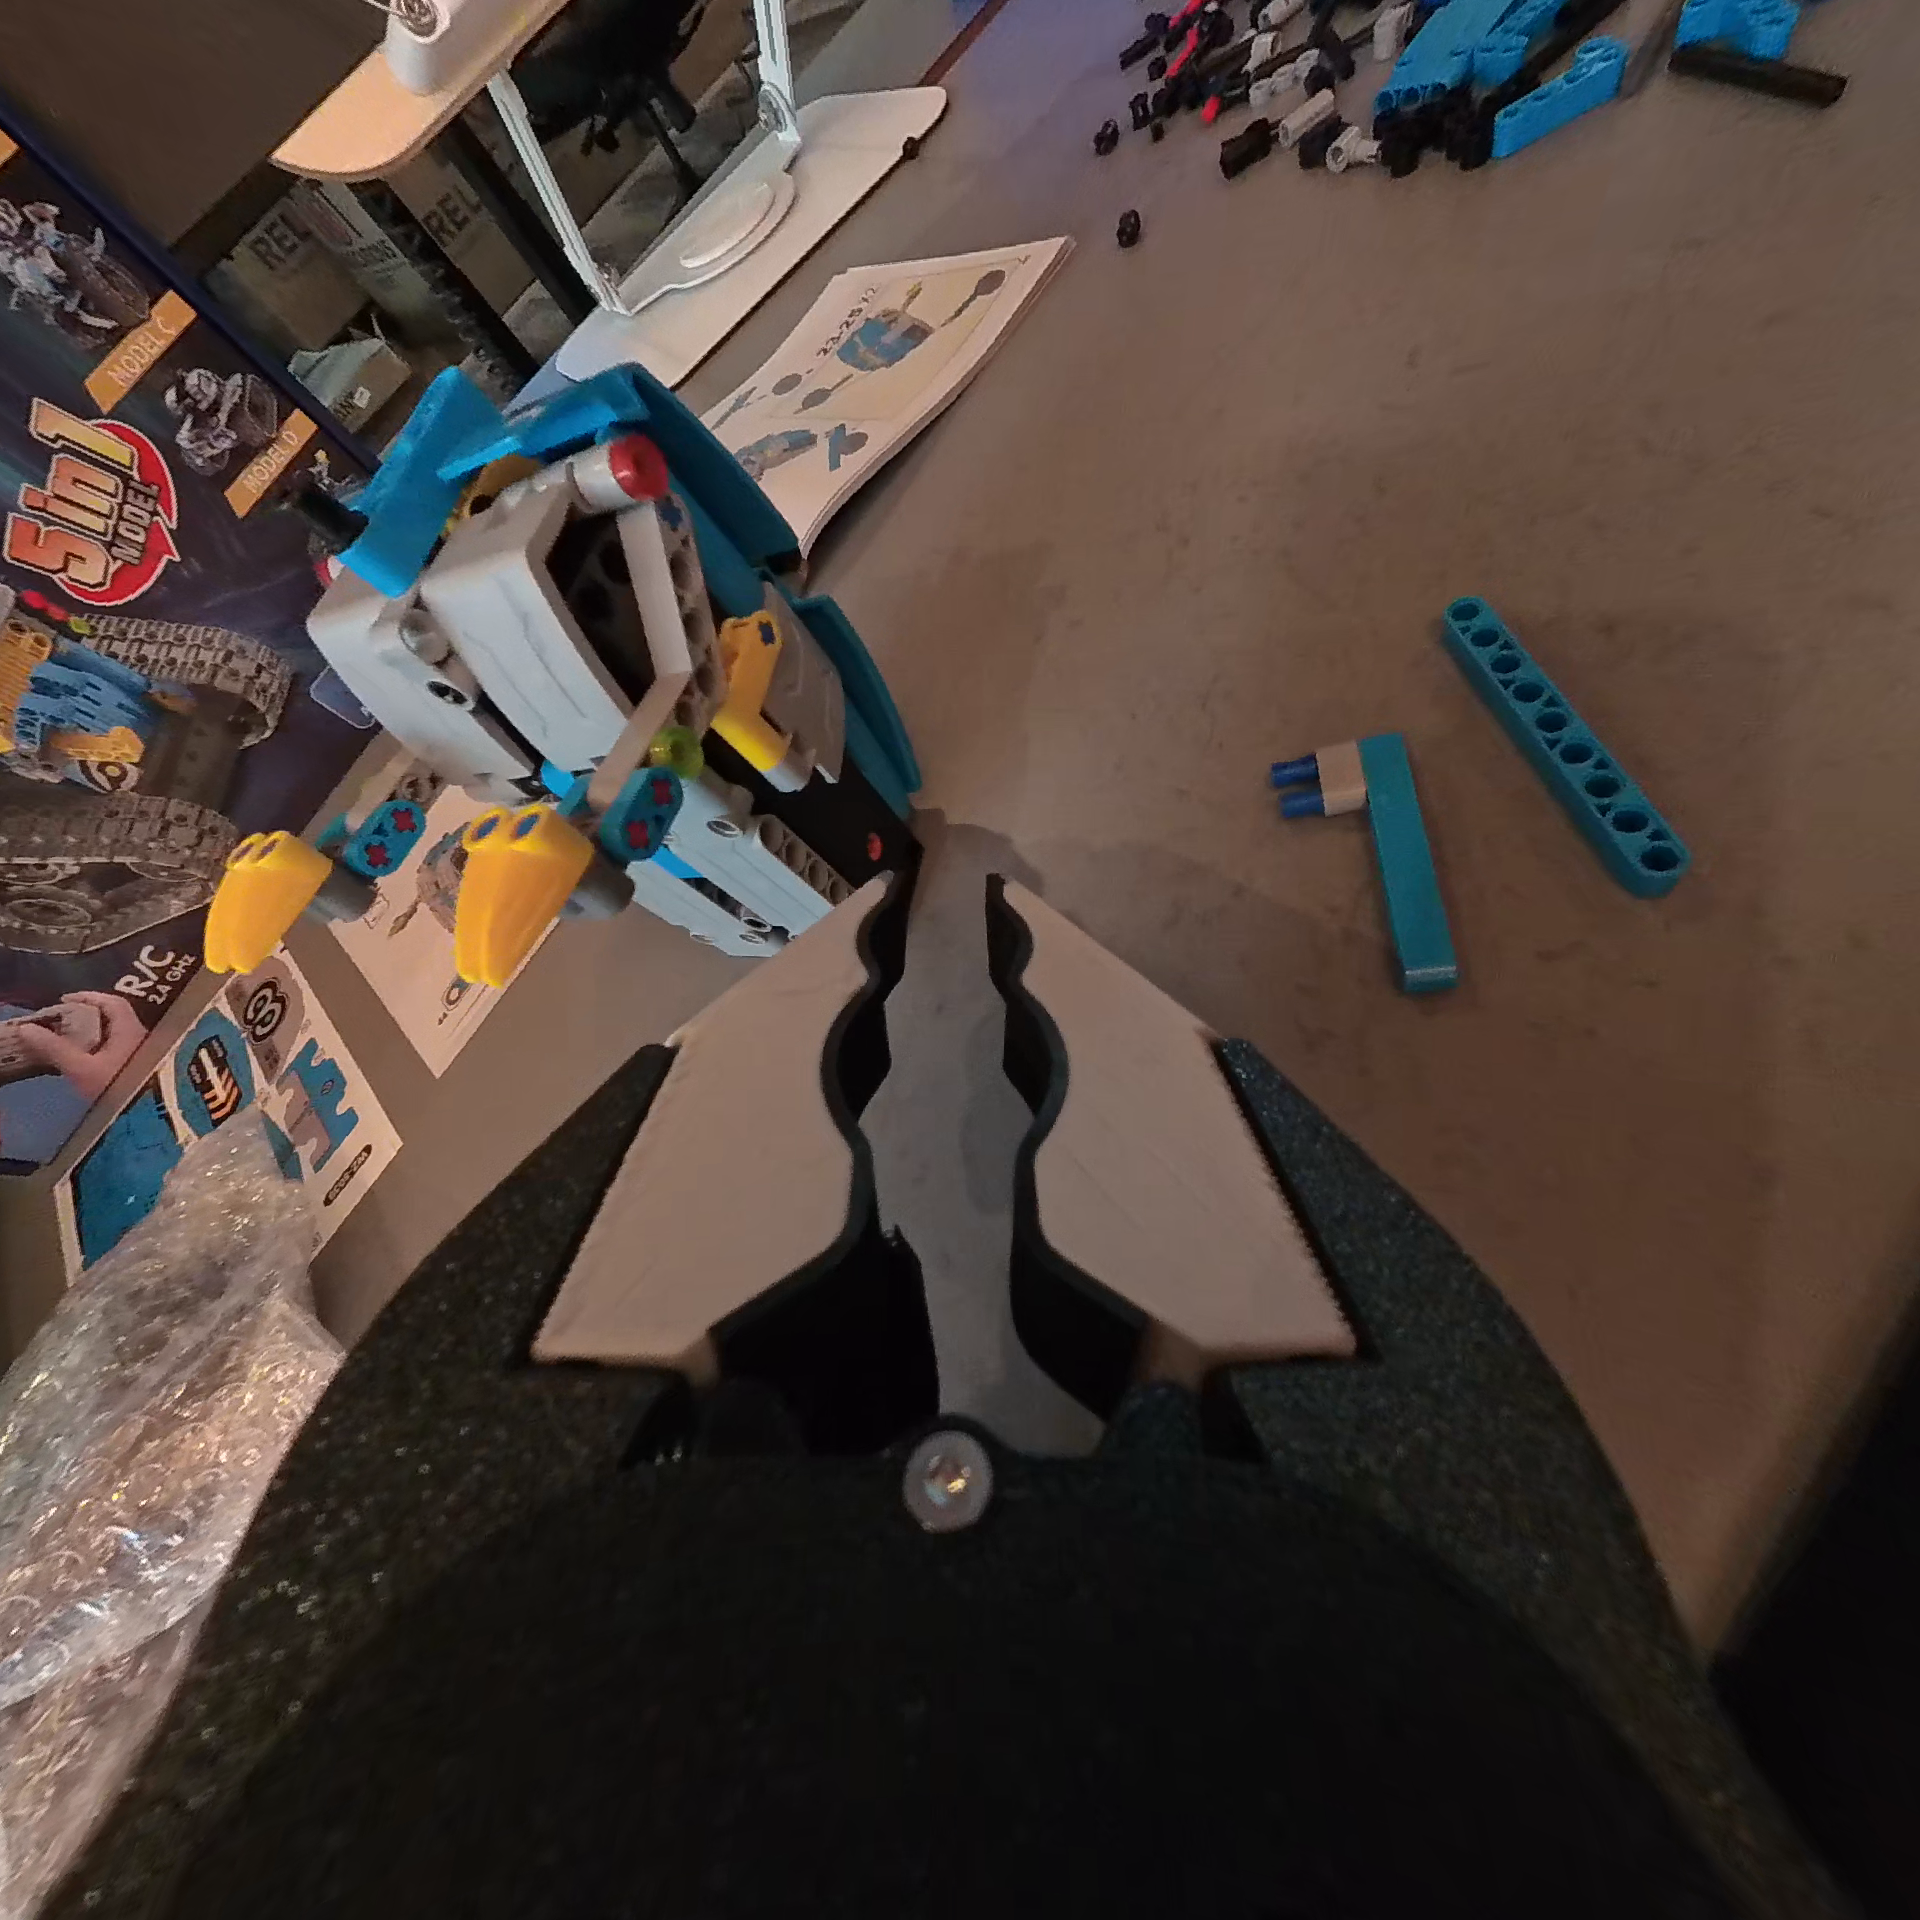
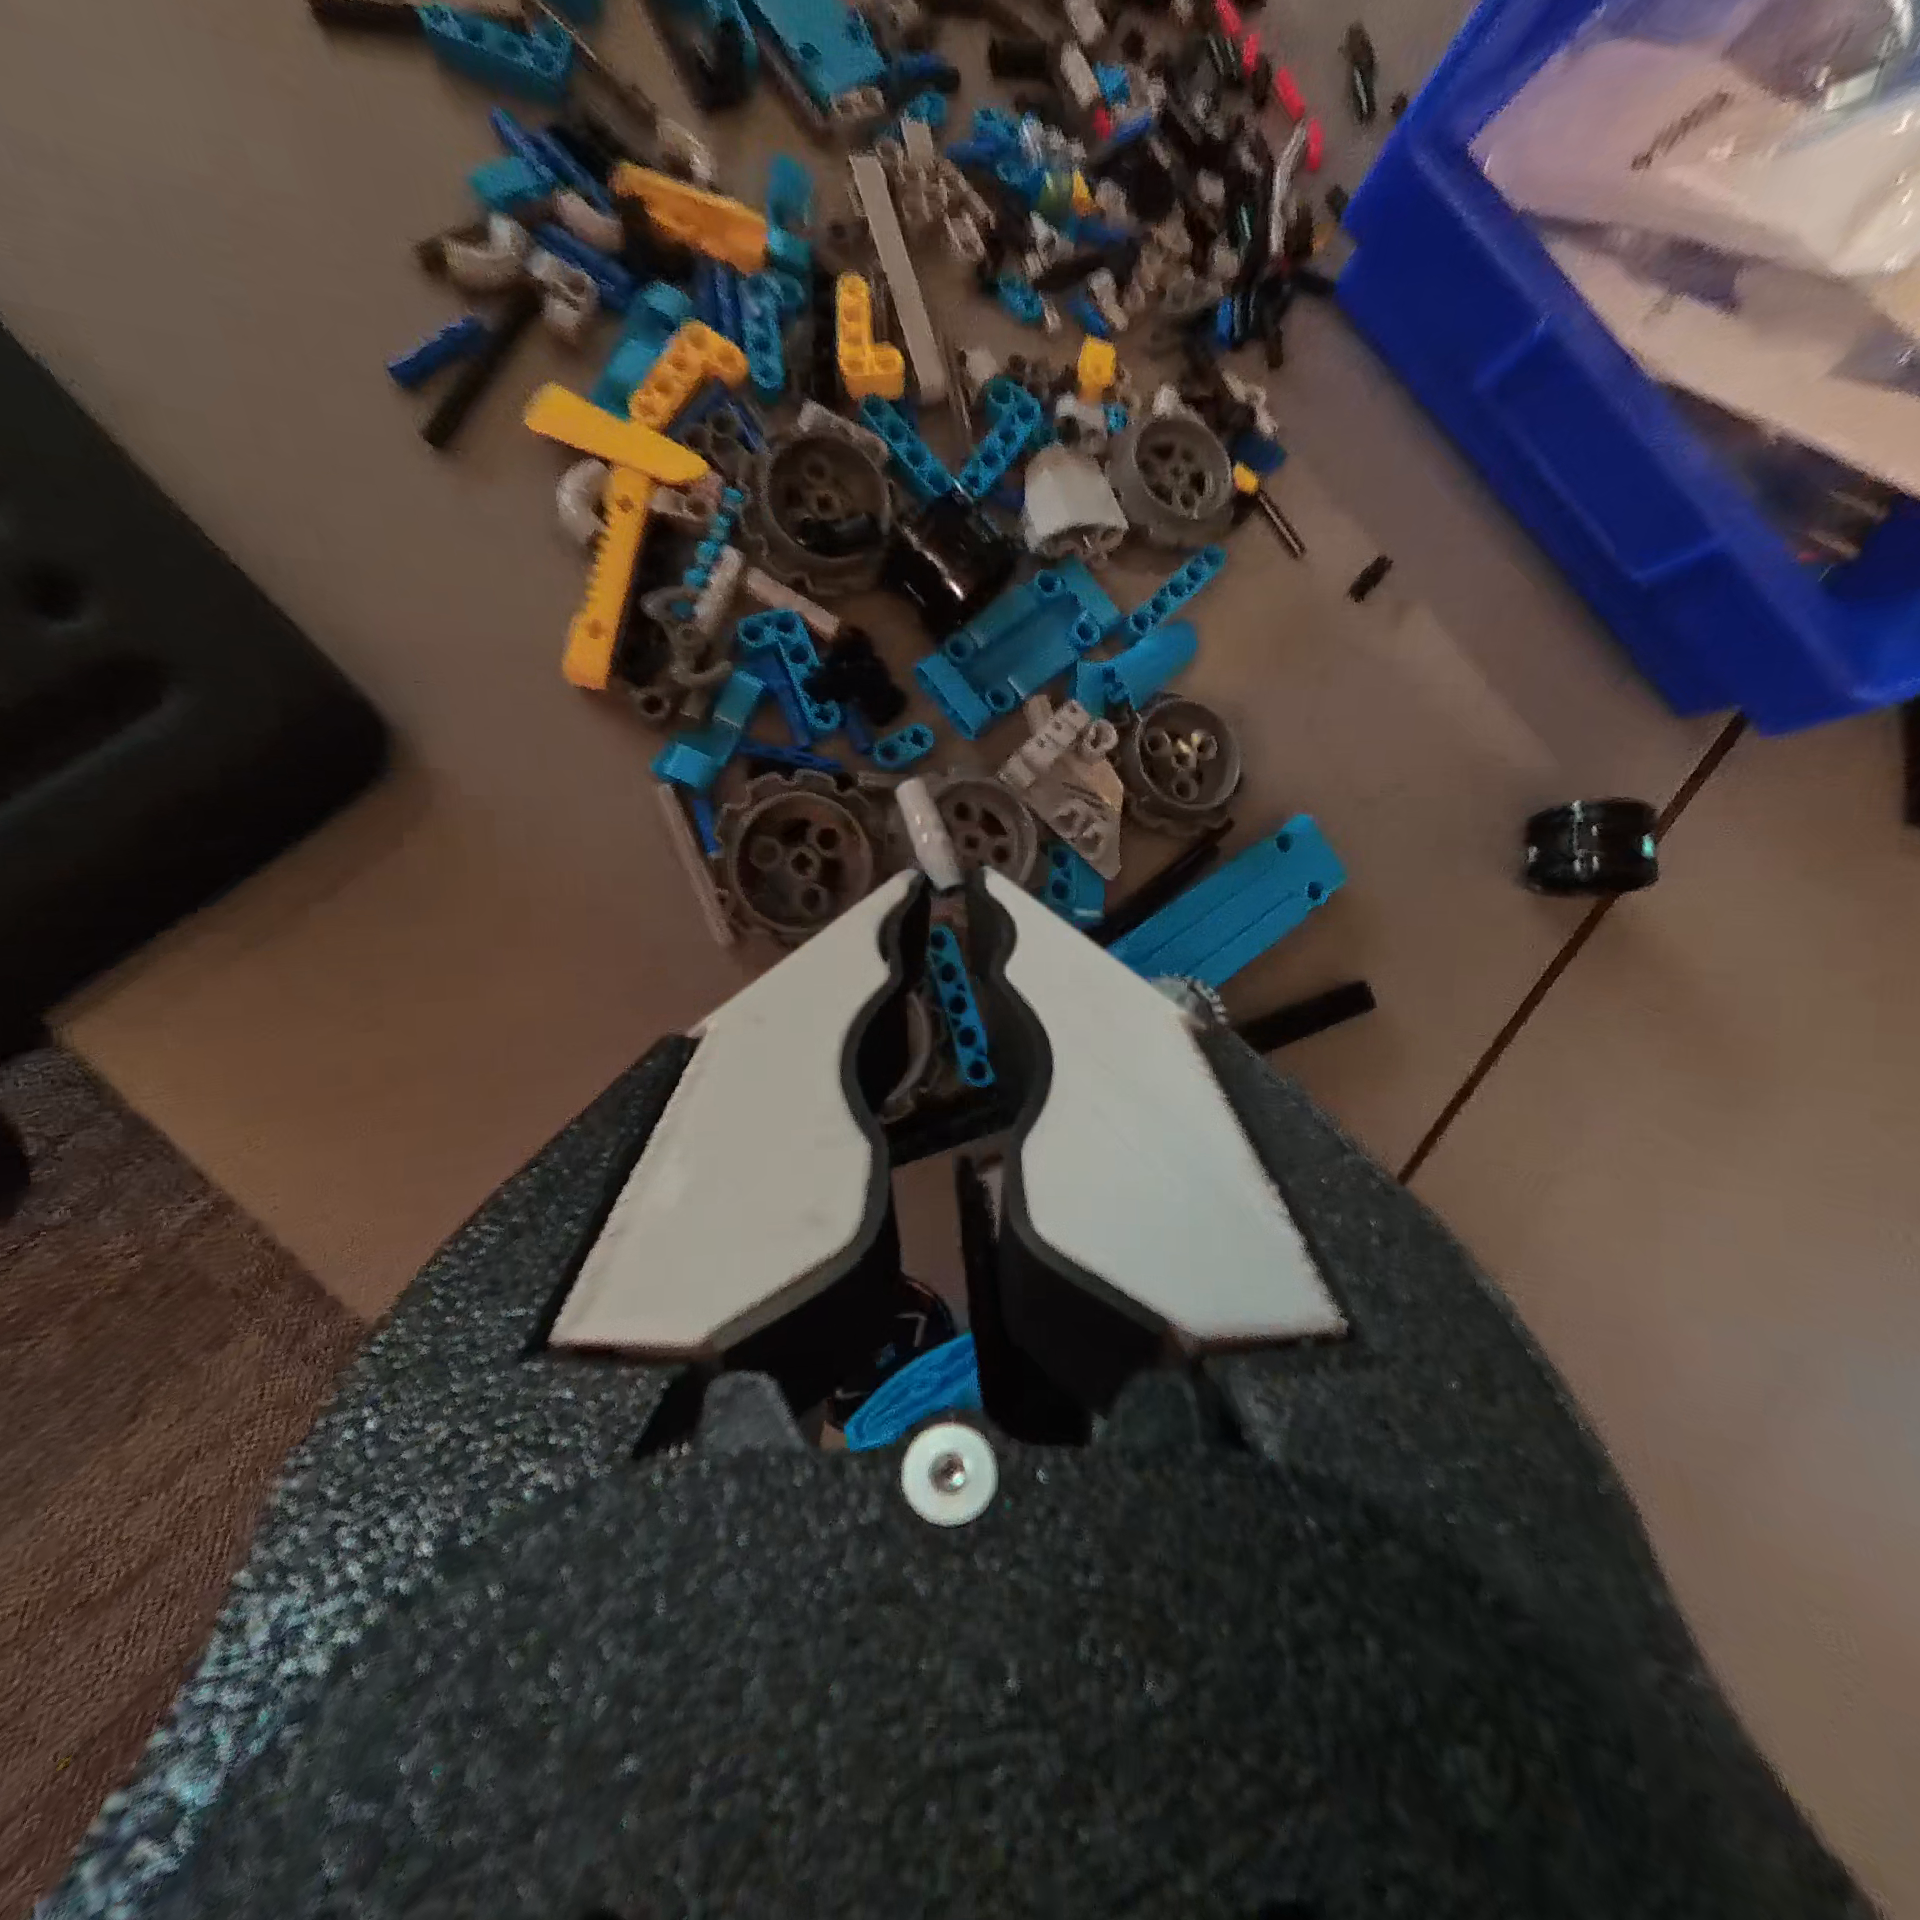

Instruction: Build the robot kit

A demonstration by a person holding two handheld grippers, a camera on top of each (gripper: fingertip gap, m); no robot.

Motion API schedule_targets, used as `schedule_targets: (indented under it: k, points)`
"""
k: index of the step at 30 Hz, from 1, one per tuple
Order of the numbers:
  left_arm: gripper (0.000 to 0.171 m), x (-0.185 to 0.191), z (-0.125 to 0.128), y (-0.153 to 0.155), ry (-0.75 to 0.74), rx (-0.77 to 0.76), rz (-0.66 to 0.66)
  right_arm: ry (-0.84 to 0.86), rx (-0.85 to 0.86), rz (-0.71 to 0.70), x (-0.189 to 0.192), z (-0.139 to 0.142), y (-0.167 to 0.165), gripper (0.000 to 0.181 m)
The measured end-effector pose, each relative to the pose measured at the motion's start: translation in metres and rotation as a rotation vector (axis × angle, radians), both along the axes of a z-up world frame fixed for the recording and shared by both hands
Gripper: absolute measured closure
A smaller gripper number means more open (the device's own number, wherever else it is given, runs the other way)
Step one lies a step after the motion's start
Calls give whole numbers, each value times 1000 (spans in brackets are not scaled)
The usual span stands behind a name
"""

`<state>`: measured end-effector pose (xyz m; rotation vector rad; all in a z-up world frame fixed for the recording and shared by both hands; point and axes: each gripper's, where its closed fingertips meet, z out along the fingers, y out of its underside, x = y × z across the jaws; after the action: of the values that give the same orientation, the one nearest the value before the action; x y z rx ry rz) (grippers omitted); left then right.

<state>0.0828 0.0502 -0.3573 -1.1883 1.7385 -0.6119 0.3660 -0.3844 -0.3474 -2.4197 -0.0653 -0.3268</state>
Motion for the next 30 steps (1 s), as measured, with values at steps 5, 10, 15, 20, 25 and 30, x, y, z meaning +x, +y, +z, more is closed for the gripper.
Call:
schedule_targets:
  k: [5, 10, 15, 20, 25, 30]
  points:
    - [157, -1, 1, 0, -6, 1, 1, 0, -113, -64, 19, -19, -13, 174]
    - [157, -1, 1, 1, -6, -10, 1, 55, -169, -117, 25, -34, -28, 174]
    - [157, -1, 1, 1, -5, -13, 1, 101, -85, -155, 20, -22, -26, 164]
    - [157, -1, 1, 0, -4, -13, -3, 139, 83, -249, 14, 5, 3, 164]
    - [157, -2, 1, -2, -5, -2, -10, 269, 310, -325, -4, 26, 50, 167]
    - [158, -2, 2, -1, -10, -14, -10, 290, 235, -385, -1, 11, 69, 163]
